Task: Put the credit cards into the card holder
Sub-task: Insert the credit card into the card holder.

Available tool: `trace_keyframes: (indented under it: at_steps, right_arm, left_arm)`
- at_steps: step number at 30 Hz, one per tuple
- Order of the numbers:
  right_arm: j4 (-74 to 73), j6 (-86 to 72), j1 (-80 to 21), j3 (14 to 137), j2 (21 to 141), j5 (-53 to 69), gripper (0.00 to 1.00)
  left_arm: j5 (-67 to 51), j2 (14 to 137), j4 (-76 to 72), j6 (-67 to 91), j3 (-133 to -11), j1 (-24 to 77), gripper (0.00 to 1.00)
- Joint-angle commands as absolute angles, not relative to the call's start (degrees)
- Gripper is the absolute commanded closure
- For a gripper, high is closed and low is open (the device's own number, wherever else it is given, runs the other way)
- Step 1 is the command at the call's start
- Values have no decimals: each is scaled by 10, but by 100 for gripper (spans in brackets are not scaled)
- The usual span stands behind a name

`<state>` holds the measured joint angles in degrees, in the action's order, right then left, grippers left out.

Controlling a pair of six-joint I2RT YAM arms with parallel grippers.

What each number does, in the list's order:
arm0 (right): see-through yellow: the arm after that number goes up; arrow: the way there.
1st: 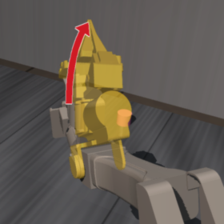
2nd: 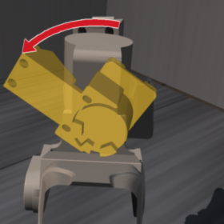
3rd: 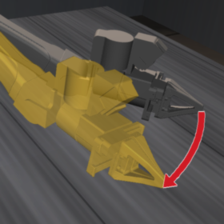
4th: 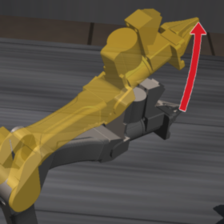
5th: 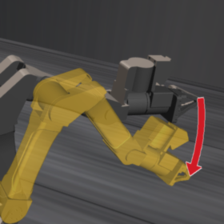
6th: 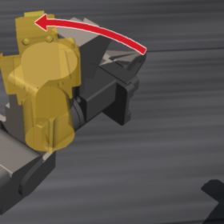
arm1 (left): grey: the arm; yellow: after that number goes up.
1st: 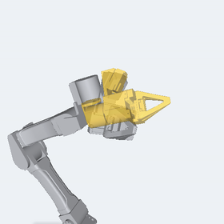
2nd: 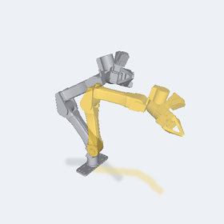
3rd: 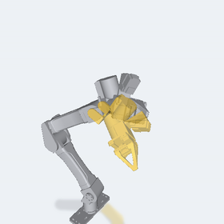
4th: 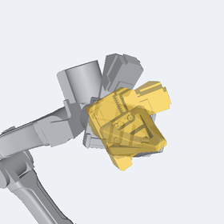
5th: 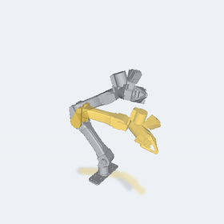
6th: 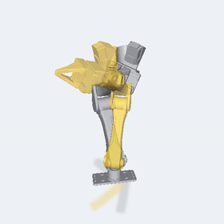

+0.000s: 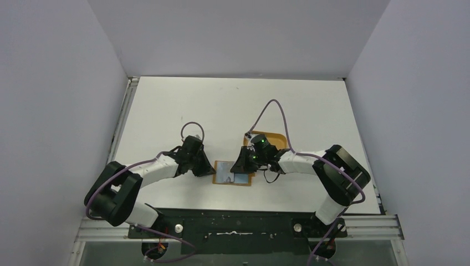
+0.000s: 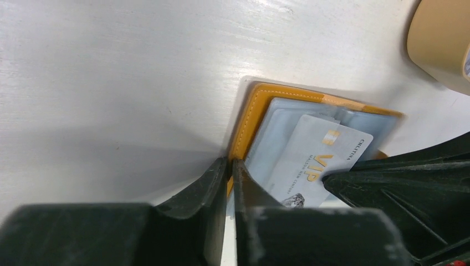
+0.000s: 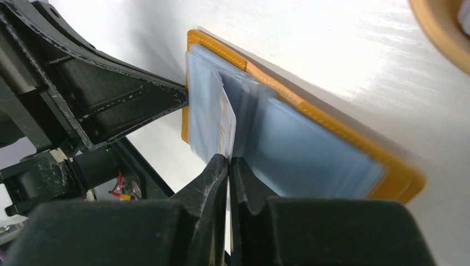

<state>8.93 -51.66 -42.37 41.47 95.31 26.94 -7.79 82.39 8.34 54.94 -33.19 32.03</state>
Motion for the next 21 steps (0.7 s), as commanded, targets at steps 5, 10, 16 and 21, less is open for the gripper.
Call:
trace_keyframes:
  at_steps: [5, 10, 16, 21]
  right_arm:
    - [61, -502, -416, 402, 941, 295, 100]
    - [60, -502, -414, 407, 950, 302, 100]
    - [91, -518, -414, 411, 975, 308, 100]
    - [124, -540, -414, 411, 998, 302, 100]
  left_arm:
    - [-61, 843, 114, 521, -323, 322, 98]
    - [-66, 847, 115, 519, -328, 321, 98]
    - [-79, 856, 99, 526, -322, 322, 99]
    - [-84, 859, 90, 532, -315, 323, 99]
